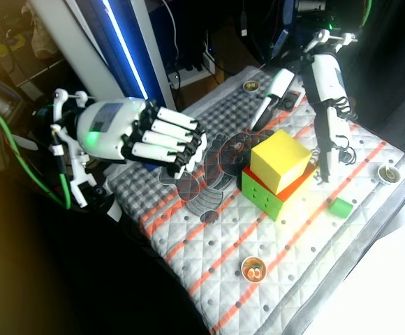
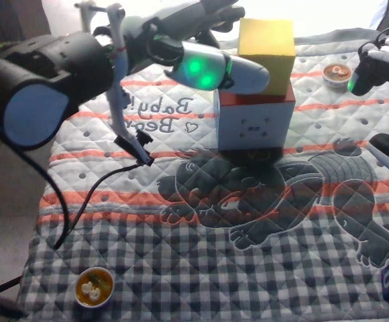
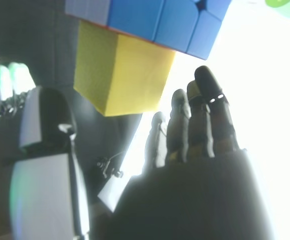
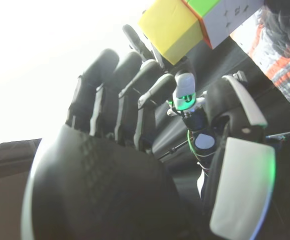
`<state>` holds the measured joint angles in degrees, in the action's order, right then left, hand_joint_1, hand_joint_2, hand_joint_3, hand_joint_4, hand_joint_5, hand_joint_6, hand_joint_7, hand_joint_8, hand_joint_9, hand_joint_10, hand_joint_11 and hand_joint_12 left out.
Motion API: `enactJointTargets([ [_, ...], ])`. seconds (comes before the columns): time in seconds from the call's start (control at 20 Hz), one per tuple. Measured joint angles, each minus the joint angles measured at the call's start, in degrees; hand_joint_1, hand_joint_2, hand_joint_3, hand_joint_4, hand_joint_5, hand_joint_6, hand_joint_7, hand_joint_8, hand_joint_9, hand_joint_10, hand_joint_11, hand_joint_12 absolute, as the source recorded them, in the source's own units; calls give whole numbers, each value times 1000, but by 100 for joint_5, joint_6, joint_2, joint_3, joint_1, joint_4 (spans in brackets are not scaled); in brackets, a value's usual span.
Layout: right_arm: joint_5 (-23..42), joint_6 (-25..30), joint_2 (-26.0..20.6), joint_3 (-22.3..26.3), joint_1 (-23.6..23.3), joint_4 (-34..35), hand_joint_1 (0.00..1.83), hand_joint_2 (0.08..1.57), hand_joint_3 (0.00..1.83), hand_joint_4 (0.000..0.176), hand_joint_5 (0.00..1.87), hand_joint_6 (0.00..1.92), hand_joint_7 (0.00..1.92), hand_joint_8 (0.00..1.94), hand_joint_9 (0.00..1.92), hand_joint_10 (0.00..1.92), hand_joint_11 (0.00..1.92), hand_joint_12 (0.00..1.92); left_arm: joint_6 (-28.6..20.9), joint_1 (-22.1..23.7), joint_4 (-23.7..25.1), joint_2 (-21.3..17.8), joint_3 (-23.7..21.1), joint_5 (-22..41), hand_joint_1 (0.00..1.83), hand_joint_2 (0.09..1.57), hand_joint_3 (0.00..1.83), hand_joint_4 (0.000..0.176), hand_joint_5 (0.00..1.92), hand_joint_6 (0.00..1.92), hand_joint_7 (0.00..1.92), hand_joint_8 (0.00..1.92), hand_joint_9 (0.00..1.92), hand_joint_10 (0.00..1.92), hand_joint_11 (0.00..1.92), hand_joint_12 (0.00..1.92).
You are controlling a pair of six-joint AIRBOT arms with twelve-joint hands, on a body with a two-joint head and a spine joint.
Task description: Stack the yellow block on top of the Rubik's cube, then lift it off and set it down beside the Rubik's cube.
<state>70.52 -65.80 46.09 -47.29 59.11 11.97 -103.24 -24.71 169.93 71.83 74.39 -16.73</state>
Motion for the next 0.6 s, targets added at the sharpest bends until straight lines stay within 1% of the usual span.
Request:
enactJointTargets([
  [0.05, -9, 0, 9, -33, -74, 11, 916, 864, 335, 0, 246, 1071, 229, 1207, 193, 1426, 93, 1804, 9, -24, -24, -81, -85, -101, 851, 887, 0, 174, 0, 0, 71, 15, 0, 414, 0, 1505],
  [0.1, -17, 2, 24, -72, -162, 13, 881, 852, 302, 0, 126, 1024, 72, 1125, 38, 1315, 18, 1731, 4, -63, -59, -170, -186, -267, 832, 930, 0, 145, 0, 0, 13, 2, 0, 82, 0, 824],
  [0.15, -7, 4, 44, -136, -291, 0, 872, 839, 291, 0, 46, 922, 14, 987, 7, 1070, 3, 1555, 7, -125, -105, -306, -317, -461, 774, 940, 0, 170, 0, 0, 2, 0, 0, 16, 0, 869],
  [0.2, -7, 2, 105, -232, -444, -2, 840, 811, 288, 0, 9, 684, 8, 657, 1, 684, 0, 1291, 4, -214, -179, -433, -433, -715, 724, 956, 1, 142, 0, 0, 0, 0, 0, 2, 0, 823],
  [0.25, -44, 2, 160, -306, -575, 20, 806, 798, 286, 0, 9, 499, 25, 400, 0, 440, 0, 1063, 9, -299, -282, -546, -533, -914, 690, 970, 3, 153, 16, 5, 0, 0, 0, 0, 0, 1044],
  [0.3, -177, 52, 243, -428, -778, 13, 746, 768, 257, 0, 12, 326, 25, 196, 3, 237, 0, 814, 7, -450, -367, -684, -669, -1174, 519, 938, 0, 171, 2, 0, 40, 14, 67, 43, 0, 946],
  [0.35, -313, 122, 323, -531, -918, 22, 702, 779, 222, 0, 30, 229, 51, 86, 4, 165, 0, 675, 4, -553, -417, -780, -785, -1360, 416, 895, 0, 175, 0, 0, 33, 10, 82, 54, 0, 924],
  [0.4, -444, 170, 387, -610, -1049, 20, 597, 790, 187, 0, 15, 160, 13, 30, 0, 34, 0, 436, 7, -649, -457, -863, -896, -1545, 376, 921, 0, 176, 0, 0, 6, 1, 82, 60, 0, 890],
  [0.45, -527, 195, 433, -664, -1137, 2, 543, 788, 155, 0, 15, 86, 2, 5, 0, 6, 0, 248, 7, -713, -479, -918, -957, -1657, 352, 954, 3, 176, 0, 0, 0, 0, 75, 62, 0, 807],
  [0.5, -680, 205, 516, -754, -1322, -15, 442, 731, 122, 0, 8, 43, 0, 0, 0, 0, 0, 471, 9, -787, -546, -988, -1045, -1871, 289, 1049, 14, 176, 30, 7, 106, 20, 173, 116, 0, 1288],
  [0.55, -761, 247, 566, -835, -1458, -39, 414, 712, 124, 0, 5, 17, 0, 0, 0, 0, 0, 529, 7, -859, -599, -1036, -1102, -2024, 237, 1119, 18, 176, 18, 1, 96, 10, 158, 120, 0, 1275],
  [0.6, -793, 260, 599, -883, -1528, -37, 414, 712, 124, 0, 5, 17, 0, 0, 0, 0, 0, 529, 9, -911, -625, -1071, -1150, -2085, 237, 1119, 18, 176, 18, 1, 96, 10, 158, 120, 0, 1275],
])
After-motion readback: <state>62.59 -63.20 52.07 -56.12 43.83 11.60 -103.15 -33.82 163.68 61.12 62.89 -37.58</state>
